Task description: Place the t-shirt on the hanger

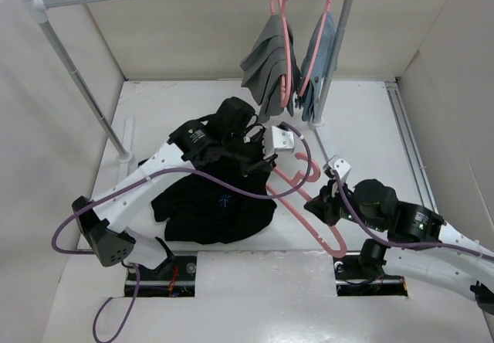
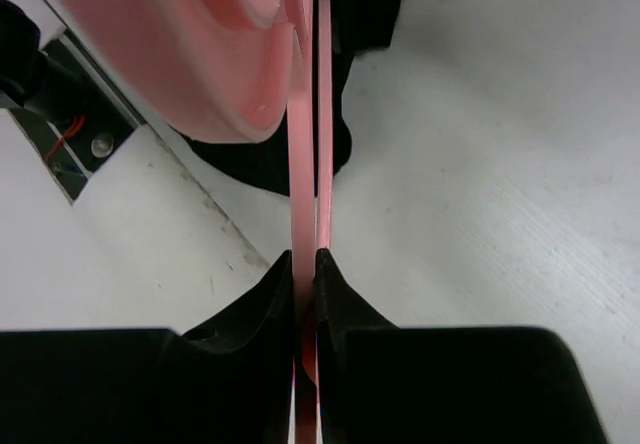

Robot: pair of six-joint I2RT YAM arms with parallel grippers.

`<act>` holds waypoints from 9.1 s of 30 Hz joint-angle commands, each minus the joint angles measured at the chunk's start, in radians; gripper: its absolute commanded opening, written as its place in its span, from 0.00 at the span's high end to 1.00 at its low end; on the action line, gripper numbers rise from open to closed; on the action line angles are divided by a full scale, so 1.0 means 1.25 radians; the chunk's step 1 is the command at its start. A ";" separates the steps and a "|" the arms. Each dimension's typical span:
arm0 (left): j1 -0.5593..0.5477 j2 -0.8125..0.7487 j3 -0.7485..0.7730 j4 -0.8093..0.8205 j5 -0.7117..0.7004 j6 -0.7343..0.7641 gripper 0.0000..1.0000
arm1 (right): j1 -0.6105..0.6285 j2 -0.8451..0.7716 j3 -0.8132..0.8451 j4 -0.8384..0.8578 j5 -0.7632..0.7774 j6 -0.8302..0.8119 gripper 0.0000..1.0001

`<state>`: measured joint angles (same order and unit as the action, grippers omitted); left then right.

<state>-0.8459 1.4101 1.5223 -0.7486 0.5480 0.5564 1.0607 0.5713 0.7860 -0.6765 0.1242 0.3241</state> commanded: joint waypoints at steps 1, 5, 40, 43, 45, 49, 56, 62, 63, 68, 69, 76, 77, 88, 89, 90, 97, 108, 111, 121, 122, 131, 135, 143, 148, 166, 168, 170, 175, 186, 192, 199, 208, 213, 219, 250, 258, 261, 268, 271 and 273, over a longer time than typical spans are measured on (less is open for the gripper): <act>-0.039 -0.046 0.091 0.014 0.082 -0.022 1.00 | 0.001 0.023 0.001 0.202 0.027 -0.075 1.00; -0.055 -0.038 0.139 -0.030 0.098 -0.022 1.00 | 0.001 0.058 0.001 0.243 0.000 -0.119 1.00; -0.040 -0.083 0.057 -0.086 -0.056 0.078 1.00 | 0.001 -0.042 -0.073 0.352 -0.043 -0.149 1.00; -0.040 -0.083 0.076 -0.112 0.025 0.102 0.98 | 0.001 -0.032 -0.073 0.367 -0.027 -0.157 1.00; -0.040 -0.092 0.084 -0.129 0.084 0.124 0.92 | 0.001 -0.032 -0.094 0.375 -0.016 -0.157 1.00; -0.040 -0.114 0.052 -0.164 0.073 0.173 0.73 | 0.001 -0.076 -0.142 0.387 -0.009 -0.137 1.00; -0.007 -0.200 -0.089 -0.049 -0.173 0.193 0.52 | 0.001 -0.063 -0.160 0.410 -0.048 -0.136 1.00; -0.007 -0.235 -0.122 0.042 -0.188 0.268 0.29 | 0.001 -0.027 -0.143 0.410 -0.077 -0.144 1.00; -0.007 -0.225 -0.122 0.042 -0.178 0.282 0.29 | 0.001 -0.027 -0.143 0.410 -0.077 -0.144 1.00; 0.019 -0.172 -0.193 -0.001 -0.153 0.389 0.29 | 0.001 -0.027 -0.143 0.417 -0.085 -0.152 1.00; 0.038 -0.165 -0.202 -0.015 -0.133 0.410 0.29 | 0.001 -0.027 -0.143 0.417 -0.085 -0.152 1.00; 0.101 -0.062 -0.193 -0.049 -0.042 0.477 0.33 | 0.001 -0.012 -0.135 0.434 -0.101 -0.160 1.00; 0.101 -0.053 -0.185 -0.049 -0.042 0.477 0.37 | 0.001 -0.012 -0.135 0.434 -0.101 -0.160 1.00; 0.101 -0.068 -0.117 -0.099 0.111 0.462 0.98 | 0.001 0.036 -0.128 0.476 -0.108 -0.184 1.00; 0.101 -0.084 -0.117 -0.109 0.131 0.462 1.00 | 0.001 0.044 -0.121 0.486 -0.108 -0.184 1.00; 0.094 -0.092 -0.127 -0.109 0.138 0.462 1.00 | 0.001 0.053 -0.121 0.486 -0.108 -0.184 1.00; 0.094 -0.184 -0.211 -0.088 0.130 0.507 1.00 | 0.001 0.104 -0.111 0.473 -0.131 -0.192 0.81; 0.094 -0.279 -0.349 -0.114 0.028 0.678 1.00 | 0.001 -0.065 -0.031 0.354 -0.020 -0.173 0.01; 0.085 -0.279 -0.349 -0.123 0.012 0.692 1.00 | 0.001 -0.022 -0.031 0.388 -0.004 -0.165 0.01; 0.069 -0.306 -0.357 -0.130 0.005 0.746 1.00 | 0.001 0.442 -0.006 0.342 -0.029 -0.051 0.59; 0.069 -0.306 -0.358 -0.130 0.005 0.755 1.00 | -0.008 0.483 -0.005 0.350 -0.029 -0.043 0.65; 0.069 -0.332 -0.374 -0.114 0.005 0.731 1.00 | -0.024 0.615 0.020 0.414 -0.060 -0.052 0.61; 0.069 -0.340 -0.366 -0.099 0.012 0.721 1.00 | -0.024 0.662 0.020 0.421 -0.067 -0.052 0.59; 0.078 -0.348 -0.376 -0.003 -0.057 0.568 1.00 | -0.116 0.600 -0.056 0.441 -0.104 0.003 1.00; 0.214 -0.323 -0.401 0.095 -0.128 0.510 1.00 | -0.235 0.356 -0.233 0.339 -0.104 0.090 1.00; 0.369 -0.201 -0.398 0.266 -0.258 0.389 1.00 | -0.325 0.034 -0.202 -0.004 -0.104 0.124 1.00; 0.352 -0.216 -0.445 0.275 -0.302 0.427 1.00 | -0.325 0.021 -0.159 -0.027 -0.086 0.116 1.00; 0.338 -0.228 -0.490 0.299 -0.363 0.468 1.00 | -0.325 0.012 -0.126 -0.046 -0.070 0.116 1.00; 0.320 -0.199 -0.506 0.299 -0.427 0.475 1.00 | -0.325 0.040 -0.052 -0.062 -0.102 0.069 1.00; 0.328 -0.240 -0.471 0.228 -0.291 0.508 1.00 | -0.333 0.107 0.034 -0.220 -0.005 0.041 1.00; 0.331 -0.265 -0.479 0.152 -0.236 0.586 1.00 | -0.383 0.060 0.024 -0.234 0.048 0.065 1.00; 0.312 -0.284 -0.497 0.115 -0.225 0.602 1.00 | -0.394 0.106 0.084 -0.234 0.075 0.034 1.00; 0.304 -0.305 -0.490 0.077 -0.214 0.609 1.00 | -0.394 0.105 0.107 -0.243 0.098 0.025 1.00; 0.304 -0.300 -0.474 0.077 -0.217 0.587 1.00 | -0.394 0.106 0.101 -0.219 0.085 0.011 1.00; 0.252 -0.231 -0.428 0.077 -0.270 0.512 1.00 | -0.394 0.136 0.142 -0.118 -0.058 -0.080 1.00; 0.085 -0.222 -0.326 0.076 -0.124 0.478 1.00 | -0.096 0.266 0.161 0.125 -0.249 -0.284 0.09; 0.085 -0.240 -0.308 0.069 -0.087 0.470 1.00 | -0.096 0.350 0.169 0.169 -0.129 -0.284 0.74; 0.085 -0.247 -0.308 0.069 -0.102 0.459 1.00 | -0.096 0.329 0.162 0.158 -0.091 -0.267 1.00; 0.240 -0.247 -0.342 0.136 -0.132 0.440 0.97 | -0.096 0.167 0.112 0.060 -0.054 -0.207 1.00; 0.291 -0.231 -0.350 0.167 -0.139 0.440 0.94 | -0.096 0.134 0.105 0.023 -0.054 -0.189 1.00; 0.307 -0.231 -0.359 0.177 -0.139 0.440 0.86 | -0.096 0.134 0.125 0.006 -0.054 -0.189 1.00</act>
<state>-0.5480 1.1477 1.0927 -0.5667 0.4843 1.1469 0.9592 0.7887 0.9115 -0.5774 -0.0128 0.0166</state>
